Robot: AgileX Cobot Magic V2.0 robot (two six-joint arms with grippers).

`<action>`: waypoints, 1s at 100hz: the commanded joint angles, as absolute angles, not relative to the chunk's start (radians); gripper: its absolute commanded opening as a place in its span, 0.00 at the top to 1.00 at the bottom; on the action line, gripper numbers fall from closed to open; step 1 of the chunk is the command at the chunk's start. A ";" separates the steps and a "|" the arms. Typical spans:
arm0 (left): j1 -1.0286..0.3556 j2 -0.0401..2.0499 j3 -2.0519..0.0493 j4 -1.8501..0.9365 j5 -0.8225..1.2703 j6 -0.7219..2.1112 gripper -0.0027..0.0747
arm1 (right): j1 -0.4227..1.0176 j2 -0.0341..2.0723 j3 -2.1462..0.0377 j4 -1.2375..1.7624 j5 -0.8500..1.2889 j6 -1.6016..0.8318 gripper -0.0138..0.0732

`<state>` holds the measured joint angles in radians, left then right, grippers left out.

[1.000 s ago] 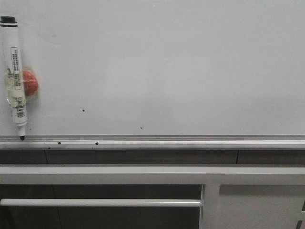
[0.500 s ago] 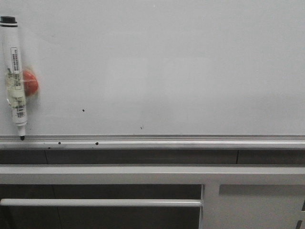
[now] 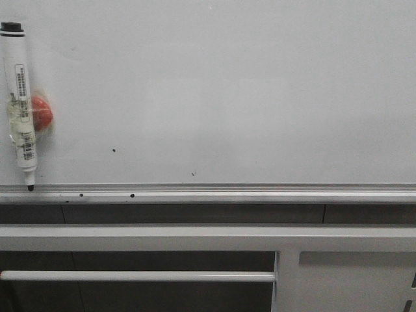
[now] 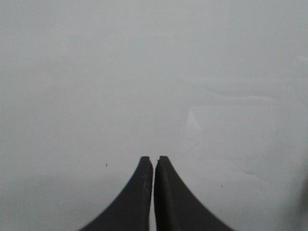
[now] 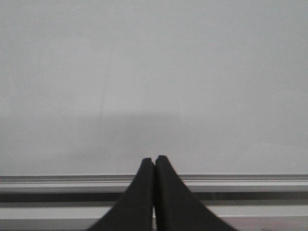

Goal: Write number 1 on whiteboard

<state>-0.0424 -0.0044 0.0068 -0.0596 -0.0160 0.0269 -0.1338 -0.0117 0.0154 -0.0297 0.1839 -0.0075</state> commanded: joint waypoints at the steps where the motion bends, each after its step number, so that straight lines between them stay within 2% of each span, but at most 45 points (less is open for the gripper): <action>1: -0.051 -0.028 0.012 -0.068 -0.101 0.025 0.99 | -0.135 -0.026 0.040 -0.040 0.067 -0.013 0.91; 16: -0.051 -0.028 0.012 -0.068 -0.116 0.025 0.99 | -0.135 -0.026 0.040 0.025 -0.042 -0.013 0.91; 28: -0.051 -0.028 0.012 -0.162 -0.166 0.013 0.99 | -0.135 -0.026 0.036 0.337 -0.266 0.153 0.91; 34: -0.051 -0.028 0.010 -0.218 -0.184 0.013 0.99 | -0.135 -0.026 0.015 0.414 -0.290 0.203 0.91; 41: -0.051 -0.023 0.005 -0.227 -0.180 0.013 0.99 | -0.135 -0.026 -0.034 0.417 -0.179 0.203 0.91; 50: -0.051 -0.014 -0.017 -0.227 -0.156 0.013 0.99 | -0.135 -0.013 -0.117 0.393 0.126 0.189 0.91; 56: -0.051 -0.005 -0.042 -0.223 -0.131 0.013 0.99 | -0.135 0.009 -0.165 0.378 0.250 0.164 0.91; 85: -0.052 0.168 -0.346 -0.144 0.124 0.015 0.99 | -0.135 0.247 -0.502 0.378 0.522 -0.073 0.91; 100: -0.052 0.263 -0.408 -0.162 0.090 0.015 0.99 | -0.135 0.350 -0.573 0.369 0.561 -0.075 0.91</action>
<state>-0.0424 0.2057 -0.3602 -0.1497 0.1675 0.0231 -0.1338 0.2943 -0.5238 0.3739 0.6012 -0.0537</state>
